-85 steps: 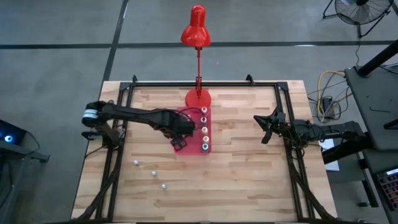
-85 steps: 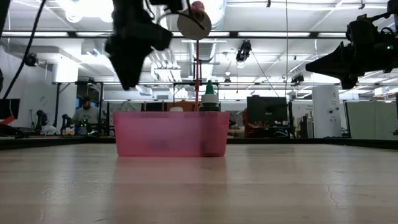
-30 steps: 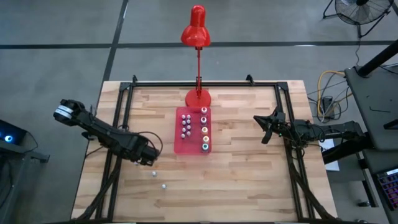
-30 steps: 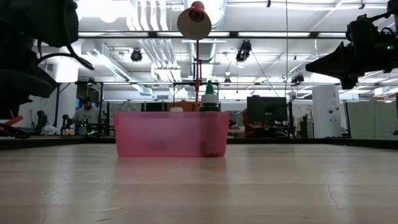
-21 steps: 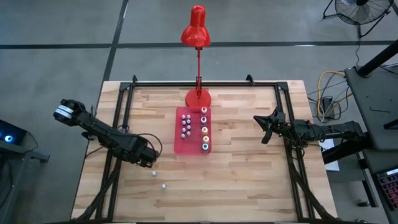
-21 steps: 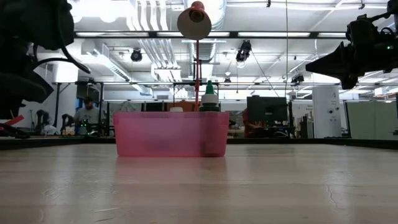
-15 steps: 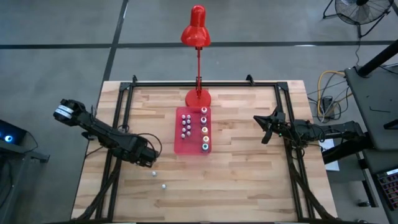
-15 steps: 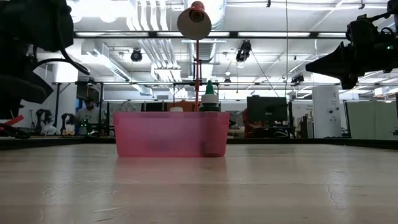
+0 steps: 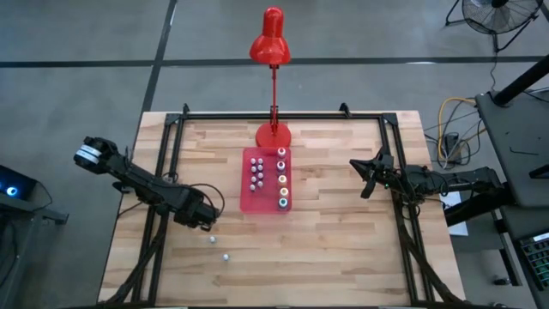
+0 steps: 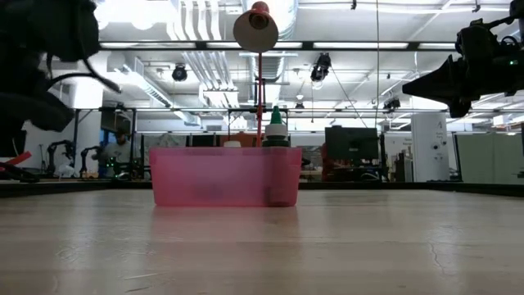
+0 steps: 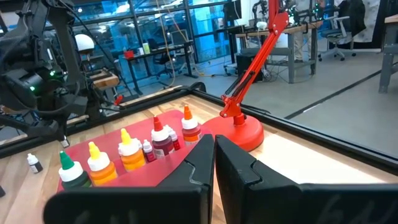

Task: Pick & Place food coloring
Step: Put the small black food coloring bottle into the pink bin

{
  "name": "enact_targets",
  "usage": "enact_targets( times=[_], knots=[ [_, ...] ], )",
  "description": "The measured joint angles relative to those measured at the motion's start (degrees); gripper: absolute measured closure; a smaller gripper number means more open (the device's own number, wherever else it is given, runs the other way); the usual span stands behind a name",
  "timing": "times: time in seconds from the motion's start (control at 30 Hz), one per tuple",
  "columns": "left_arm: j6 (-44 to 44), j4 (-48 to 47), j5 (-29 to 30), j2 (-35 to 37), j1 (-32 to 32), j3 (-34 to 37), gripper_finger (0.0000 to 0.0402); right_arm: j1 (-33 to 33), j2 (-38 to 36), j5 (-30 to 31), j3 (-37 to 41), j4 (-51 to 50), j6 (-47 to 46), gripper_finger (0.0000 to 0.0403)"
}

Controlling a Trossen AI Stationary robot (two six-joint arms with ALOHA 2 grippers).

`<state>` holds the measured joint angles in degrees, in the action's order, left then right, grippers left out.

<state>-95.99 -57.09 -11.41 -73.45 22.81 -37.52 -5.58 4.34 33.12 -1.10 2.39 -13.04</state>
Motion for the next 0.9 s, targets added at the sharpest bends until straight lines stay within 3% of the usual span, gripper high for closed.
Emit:
enact_targets(
  times=[0.23, 0.43, 0.57, 0.9],
  knots=[
    [3.60, -4.22, 4.32, 0.64, -2.31, -6.28, 0.0375, 0.00, 0.00, 0.00, 0.01, 0.01, 0.00, 0.0394],
    [11.51, -12.36, 11.31, 0.69, -5.27, -16.91, 0.0375, -0.02, 0.00, -0.01, 0.01, 0.01, 0.00, 0.0394],
    [20.41, -15.30, 15.05, -0.02, -8.95, -24.23, 0.0375, -0.02, 0.00, -0.02, 0.00, 0.00, 0.00, 0.0394],
    [47.67, -16.67, 16.54, -7.59, -17.60, -40.17, 0.0375, -0.02, -0.02, -0.02, 0.00, 0.01, -0.01, 0.0394]
  ],
)
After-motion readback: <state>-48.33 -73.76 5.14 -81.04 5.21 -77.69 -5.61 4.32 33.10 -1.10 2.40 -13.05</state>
